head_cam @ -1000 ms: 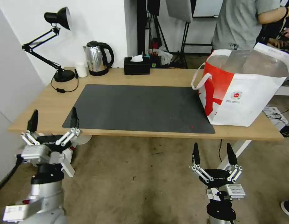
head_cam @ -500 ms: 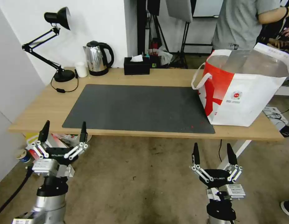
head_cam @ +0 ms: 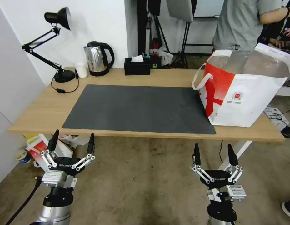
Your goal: Pick up the trash from the table and place it into the takeout bag.
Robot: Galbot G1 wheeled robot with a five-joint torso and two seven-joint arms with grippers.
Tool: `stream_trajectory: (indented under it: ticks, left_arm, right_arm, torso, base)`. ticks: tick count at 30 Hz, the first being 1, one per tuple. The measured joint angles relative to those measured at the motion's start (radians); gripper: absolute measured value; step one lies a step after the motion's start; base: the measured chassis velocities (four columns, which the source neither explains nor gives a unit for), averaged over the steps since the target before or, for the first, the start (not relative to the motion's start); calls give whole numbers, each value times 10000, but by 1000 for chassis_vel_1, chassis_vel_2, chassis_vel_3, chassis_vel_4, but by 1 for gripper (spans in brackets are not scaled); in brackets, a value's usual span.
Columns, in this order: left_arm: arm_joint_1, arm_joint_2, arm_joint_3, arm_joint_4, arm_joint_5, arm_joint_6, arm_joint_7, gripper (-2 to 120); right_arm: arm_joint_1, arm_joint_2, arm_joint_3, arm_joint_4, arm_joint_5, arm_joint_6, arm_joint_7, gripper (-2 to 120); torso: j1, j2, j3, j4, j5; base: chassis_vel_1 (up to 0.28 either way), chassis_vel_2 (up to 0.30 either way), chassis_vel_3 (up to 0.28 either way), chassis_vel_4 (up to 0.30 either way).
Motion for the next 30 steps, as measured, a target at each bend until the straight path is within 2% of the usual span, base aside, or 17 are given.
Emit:
stream_trajectory:
  ticks: [13, 30]
  left_arm:
    - [227, -90, 152, 463, 211, -703, -18, 100]
    - [131, -91, 175, 541, 279, -794, -35, 100]
  right_arm:
    - [0, 0, 0, 0, 0, 0, 0, 100]
    - [0, 0, 0, 0, 0, 0, 0, 100]
  torso:
    - [0, 0, 0, 1, 0]
    - [0, 0, 1, 1, 0]
  base:
    - [0, 0, 0, 0]
    - [0, 0, 0, 0]
